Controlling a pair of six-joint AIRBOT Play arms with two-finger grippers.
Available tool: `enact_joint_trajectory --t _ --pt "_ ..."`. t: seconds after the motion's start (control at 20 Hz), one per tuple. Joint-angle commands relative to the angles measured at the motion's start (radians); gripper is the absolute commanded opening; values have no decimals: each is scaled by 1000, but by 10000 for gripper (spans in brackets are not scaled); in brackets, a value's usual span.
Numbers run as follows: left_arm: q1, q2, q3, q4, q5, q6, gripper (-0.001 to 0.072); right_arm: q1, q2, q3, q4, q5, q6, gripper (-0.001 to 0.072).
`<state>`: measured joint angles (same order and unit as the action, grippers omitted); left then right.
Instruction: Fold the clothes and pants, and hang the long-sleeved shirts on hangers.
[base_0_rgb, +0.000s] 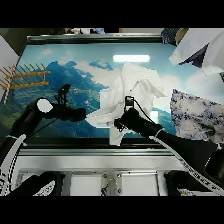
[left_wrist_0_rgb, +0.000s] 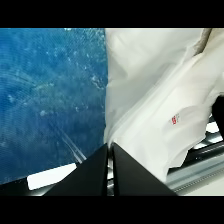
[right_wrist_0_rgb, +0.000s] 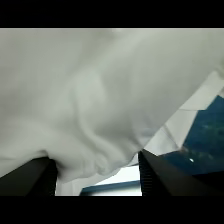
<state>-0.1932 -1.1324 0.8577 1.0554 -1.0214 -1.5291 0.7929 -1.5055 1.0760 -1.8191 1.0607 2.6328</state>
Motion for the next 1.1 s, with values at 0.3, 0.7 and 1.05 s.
enact_joint_trajectory --t 0.3,0.7,1.05 --pt "1 138 0 81 -75 11 19 48 27 -1 -4 168 -177 496" --pt "-69 183 -18 80 -184 11 19 65 159 0 7 186 -382 23" --pt "-216 263 -164 77 -72 9 547 -2 376 -6 90 214 -412 24"
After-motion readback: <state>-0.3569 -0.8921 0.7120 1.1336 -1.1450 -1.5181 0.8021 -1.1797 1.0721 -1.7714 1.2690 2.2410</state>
